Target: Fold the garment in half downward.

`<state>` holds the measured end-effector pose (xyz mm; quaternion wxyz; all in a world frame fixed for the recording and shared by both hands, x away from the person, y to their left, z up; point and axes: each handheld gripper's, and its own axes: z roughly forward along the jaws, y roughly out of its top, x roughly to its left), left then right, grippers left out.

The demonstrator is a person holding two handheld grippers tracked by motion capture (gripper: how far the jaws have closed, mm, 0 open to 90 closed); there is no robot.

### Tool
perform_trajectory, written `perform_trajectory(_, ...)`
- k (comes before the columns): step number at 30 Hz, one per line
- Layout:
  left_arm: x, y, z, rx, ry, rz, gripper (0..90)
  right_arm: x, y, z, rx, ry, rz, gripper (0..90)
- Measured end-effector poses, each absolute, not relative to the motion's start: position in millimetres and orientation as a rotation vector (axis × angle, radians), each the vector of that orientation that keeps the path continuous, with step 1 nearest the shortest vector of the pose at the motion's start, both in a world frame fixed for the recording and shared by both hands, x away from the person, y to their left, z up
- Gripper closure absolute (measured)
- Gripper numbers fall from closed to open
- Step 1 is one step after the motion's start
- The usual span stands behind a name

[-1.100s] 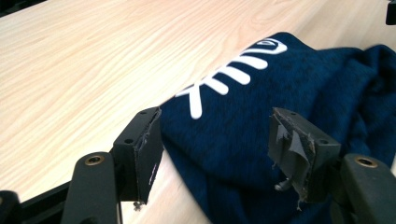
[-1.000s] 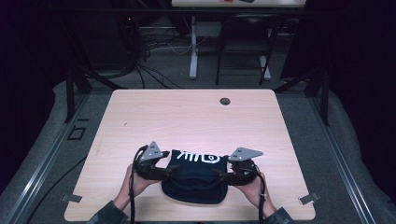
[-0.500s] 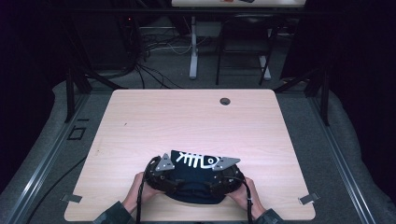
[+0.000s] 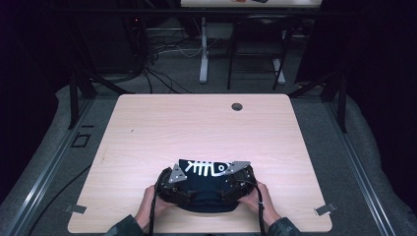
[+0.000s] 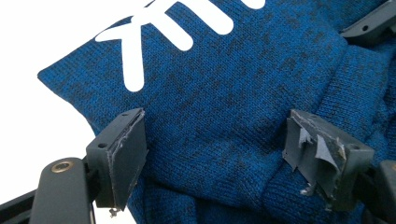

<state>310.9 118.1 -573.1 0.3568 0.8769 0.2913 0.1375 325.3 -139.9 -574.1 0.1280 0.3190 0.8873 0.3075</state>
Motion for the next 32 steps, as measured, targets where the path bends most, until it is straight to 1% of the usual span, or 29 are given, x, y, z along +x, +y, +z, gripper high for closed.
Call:
perform_trajectory(7,324.9,111.8,-574.8,2.246,0.768,0.364,21.0,341.9,-149.1,-576.4,0.987,2.560,0.913,0.0)
perform_trajectory(11,326.9,113.9,-573.9,2.224,0.761,0.357,20.7,346.9,-150.7,-577.0,1.005,2.556,0.925,0.0)
perform_trajectory(12,327.0,116.5,-572.9,2.185,0.772,0.332,18.8,346.5,-151.0,-576.6,1.015,2.558,0.933,0.0)
perform_trajectory(13,327.1,119.0,-570.8,2.160,0.775,0.310,14.8,345.6,-151.6,-576.0,1.019,2.551,0.946,0.0)
perform_trajectory(14,326.5,121.0,-567.9,2.141,0.783,0.323,14.6,344.5,-152.8,-574.2,1.019,2.535,0.964,0.0)
perform_trajectory(16,325.1,125.9,-561.4,2.115,0.786,0.343,10.7,341.4,-156.3,-566.6,1.025,2.491,1.029,0.0)
perform_trajectory(20,320.9,146.6,-548.4,2.079,0.814,0.403,7.2,330.2,-167.8,-549.4,1.020,2.430,1.097,0.0)
perform_trajectory(24,321.4,175.0,-546.6,2.050,0.895,0.454,4.8,318.7,-192.5,-541.5,1.059,2.362,1.111,0.0)
perform_trajectory(25,322.4,182.0,-547.7,2.050,0.917,0.473,4.5,316.7,-199.4,-541.3,1.074,2.342,1.106,0.0)
perform_trajectory(28,325.8,201.6,-552.2,2.035,0.982,0.475,3.1,314.1,-219.3,-545.4,1.118,2.303,1.078,0.0)
perform_trajectory(32,331.6,213.9,-562.0,2.058,1.036,0.490,2.2,313.6,-241.0,-558.5,1.186,2.299,1.026,0.0)
